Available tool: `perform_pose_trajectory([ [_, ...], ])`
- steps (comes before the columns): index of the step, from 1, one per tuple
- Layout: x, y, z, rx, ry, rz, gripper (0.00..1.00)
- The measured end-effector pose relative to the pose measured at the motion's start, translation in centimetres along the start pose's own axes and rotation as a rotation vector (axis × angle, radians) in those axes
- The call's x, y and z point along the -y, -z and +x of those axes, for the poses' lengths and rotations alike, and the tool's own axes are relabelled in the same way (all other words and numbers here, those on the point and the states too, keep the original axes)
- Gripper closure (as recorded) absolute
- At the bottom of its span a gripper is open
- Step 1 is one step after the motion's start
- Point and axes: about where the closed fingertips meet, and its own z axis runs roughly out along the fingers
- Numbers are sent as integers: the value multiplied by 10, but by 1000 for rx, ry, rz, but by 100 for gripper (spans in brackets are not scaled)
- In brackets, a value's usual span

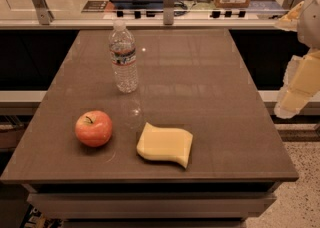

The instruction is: Pick apple

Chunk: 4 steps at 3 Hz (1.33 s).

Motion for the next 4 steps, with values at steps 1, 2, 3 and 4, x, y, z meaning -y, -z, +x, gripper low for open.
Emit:
perform_pose_trajectory([
  [1, -1, 1, -3, 12, 4, 0, 0],
  [2, -6, -3, -16, 90, 30, -27, 0],
  [3, -23, -12, -43, 244, 60, -77, 0],
  [4, -46, -19, -72, 376, 65, -110, 0],
])
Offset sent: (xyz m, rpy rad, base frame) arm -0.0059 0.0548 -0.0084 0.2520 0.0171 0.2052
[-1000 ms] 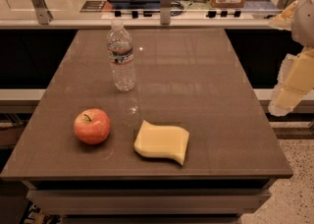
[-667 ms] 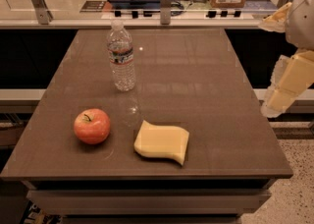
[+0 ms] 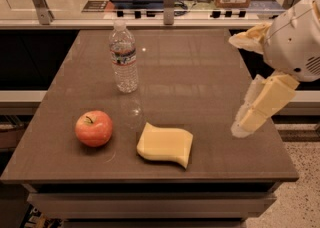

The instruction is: Pick apple

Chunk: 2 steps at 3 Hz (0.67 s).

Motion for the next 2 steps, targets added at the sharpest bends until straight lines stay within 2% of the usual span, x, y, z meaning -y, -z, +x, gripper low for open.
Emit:
perform_pose_trajectory([
  [1, -21, -23, -21, 46, 11, 21, 0],
  [2, -36, -45, -41, 22, 30, 75, 0],
])
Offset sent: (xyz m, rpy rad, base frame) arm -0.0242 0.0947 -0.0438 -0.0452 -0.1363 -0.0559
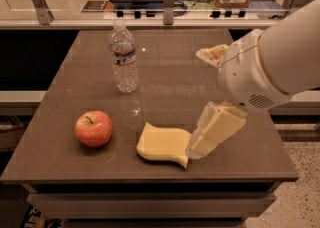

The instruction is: Pick apple

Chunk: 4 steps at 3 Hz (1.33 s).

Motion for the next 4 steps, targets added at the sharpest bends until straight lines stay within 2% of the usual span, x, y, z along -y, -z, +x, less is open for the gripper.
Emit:
perform_pose_trajectory([
  [1, -13, -15, -21, -42, 49, 50, 0],
  [2, -27, -28, -56, -65, 122, 62, 0],
  [3, -27, -27, -57, -65, 125, 64, 0],
  [4, -27, -37, -72, -23, 138, 35, 0],
])
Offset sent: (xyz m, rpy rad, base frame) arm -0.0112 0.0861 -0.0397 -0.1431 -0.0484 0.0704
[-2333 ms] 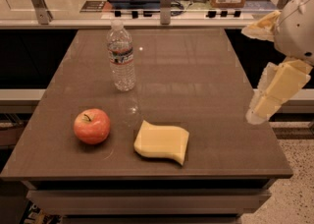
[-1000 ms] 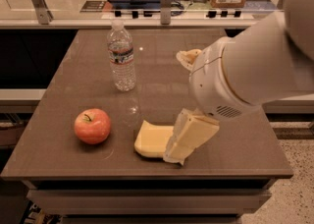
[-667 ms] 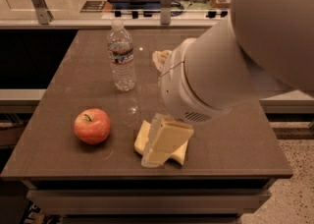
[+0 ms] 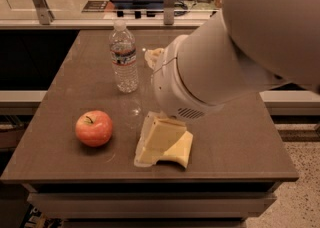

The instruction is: Pick apple

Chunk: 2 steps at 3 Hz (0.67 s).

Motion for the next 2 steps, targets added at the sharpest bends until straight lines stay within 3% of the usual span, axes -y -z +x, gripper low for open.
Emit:
perform_pose_trajectory([
  [2, 2, -51, -14, 124, -38, -69, 0],
])
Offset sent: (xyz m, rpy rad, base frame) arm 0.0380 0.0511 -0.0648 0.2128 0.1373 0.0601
